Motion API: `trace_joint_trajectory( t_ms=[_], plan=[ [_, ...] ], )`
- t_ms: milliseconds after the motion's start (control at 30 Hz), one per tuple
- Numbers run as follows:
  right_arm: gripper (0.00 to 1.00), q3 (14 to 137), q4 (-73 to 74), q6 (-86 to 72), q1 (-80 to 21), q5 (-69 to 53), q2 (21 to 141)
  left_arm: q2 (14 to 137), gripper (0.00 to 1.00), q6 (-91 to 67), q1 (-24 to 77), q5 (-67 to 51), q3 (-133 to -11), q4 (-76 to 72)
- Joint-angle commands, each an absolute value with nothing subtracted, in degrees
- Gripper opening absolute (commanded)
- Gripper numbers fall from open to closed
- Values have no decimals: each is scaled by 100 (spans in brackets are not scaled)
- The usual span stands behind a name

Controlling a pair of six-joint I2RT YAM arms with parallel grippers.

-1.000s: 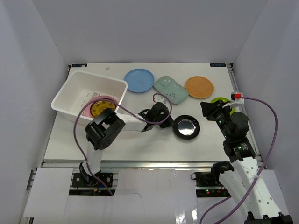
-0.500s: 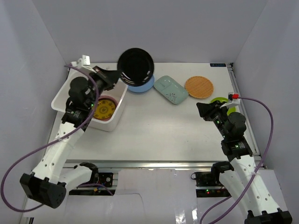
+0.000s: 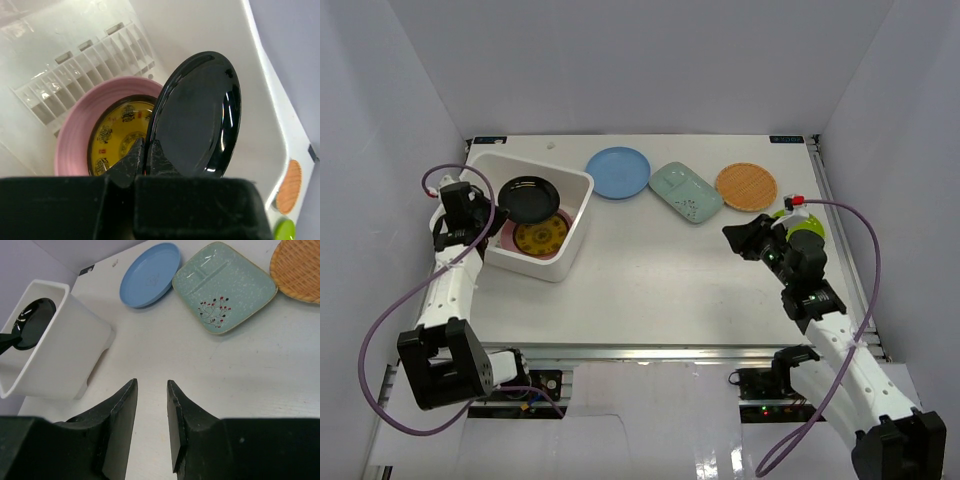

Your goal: Place the plates into the plastic bin on the countertop

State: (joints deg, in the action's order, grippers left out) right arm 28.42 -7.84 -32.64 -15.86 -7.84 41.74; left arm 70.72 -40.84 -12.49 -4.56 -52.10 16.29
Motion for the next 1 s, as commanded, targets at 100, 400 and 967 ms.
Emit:
trace_joint_trajectory(
  t_ms=[100,400,967],
  plan=[
    [37,2900,-1511,-3287,-2319,-274,4921,7356,0,-3525,-1222,237,-5563,1714],
    [37,3839,-2319,-3366,-3453,500,6871,7743,58,-3393,-1222,238,-5660,1740],
    [64,6801,-2489,-5299,-3744,1784,11011,5390,98,-2690,562,-2414,-5934,1144]
  ],
)
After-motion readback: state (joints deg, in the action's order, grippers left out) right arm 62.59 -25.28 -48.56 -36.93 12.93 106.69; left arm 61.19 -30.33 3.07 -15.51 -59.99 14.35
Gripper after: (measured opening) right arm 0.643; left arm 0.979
